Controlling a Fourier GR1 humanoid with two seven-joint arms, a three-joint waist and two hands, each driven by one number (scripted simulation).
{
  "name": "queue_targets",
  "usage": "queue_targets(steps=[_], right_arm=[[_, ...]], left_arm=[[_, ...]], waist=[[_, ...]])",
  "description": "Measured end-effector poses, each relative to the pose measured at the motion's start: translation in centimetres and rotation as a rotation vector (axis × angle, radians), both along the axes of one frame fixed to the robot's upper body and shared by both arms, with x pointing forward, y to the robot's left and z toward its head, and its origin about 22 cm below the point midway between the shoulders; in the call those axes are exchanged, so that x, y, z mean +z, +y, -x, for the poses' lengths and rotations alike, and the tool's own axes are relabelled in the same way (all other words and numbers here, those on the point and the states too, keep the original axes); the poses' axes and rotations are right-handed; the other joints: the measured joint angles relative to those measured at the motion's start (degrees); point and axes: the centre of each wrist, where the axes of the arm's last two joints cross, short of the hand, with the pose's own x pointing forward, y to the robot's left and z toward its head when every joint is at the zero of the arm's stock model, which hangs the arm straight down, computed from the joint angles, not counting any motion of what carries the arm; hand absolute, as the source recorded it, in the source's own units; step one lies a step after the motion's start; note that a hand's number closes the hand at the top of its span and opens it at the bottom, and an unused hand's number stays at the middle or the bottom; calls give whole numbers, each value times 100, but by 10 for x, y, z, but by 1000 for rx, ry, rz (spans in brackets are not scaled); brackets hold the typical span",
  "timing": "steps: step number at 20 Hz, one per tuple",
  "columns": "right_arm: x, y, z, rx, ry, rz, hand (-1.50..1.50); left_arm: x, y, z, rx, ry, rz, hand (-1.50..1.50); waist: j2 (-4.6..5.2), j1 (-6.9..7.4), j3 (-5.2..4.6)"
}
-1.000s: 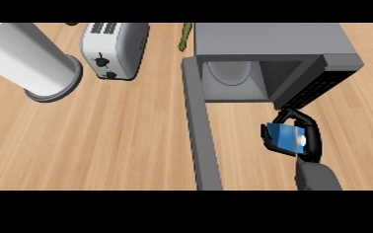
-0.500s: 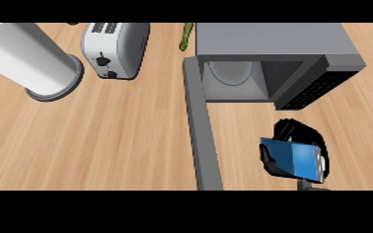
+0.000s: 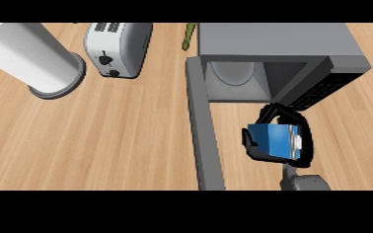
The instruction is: Pick up the milk, place it into the microwave and close the microwave
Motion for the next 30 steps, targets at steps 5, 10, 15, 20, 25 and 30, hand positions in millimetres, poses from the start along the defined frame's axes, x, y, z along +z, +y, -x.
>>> queue_targets(steps=[5, 10, 15, 20, 25, 30], right_arm=[[0, 27, -26, -9, 25, 37, 150], [0, 40, -62, -57, 82, 104, 150], [-13, 45, -91, -101, 129, 111, 150], [-20, 46, -115, -136, 155, 140, 150], [-25, 29, -129, -196, 161, 236, 150], [-27, 20, -136, -232, 171, 318, 150]], left_arm=[[-4, 7, -2, 7, 0, -1, -150], [-6, 13, 0, 5, -1, -8, -150], [-5, 18, 0, 2, 3, -7, -150], [-5, 22, -1, 0, -1, -17, -150], [-1, 17, -3, -20, -5, -10, -150], [-7, 18, -9, -32, -10, -12, -150]], waist=[[8, 21, 2], [19, 59, 3], [38, 111, 7], [59, 156, 9], [103, 261, 13], [157, 357, 17]])
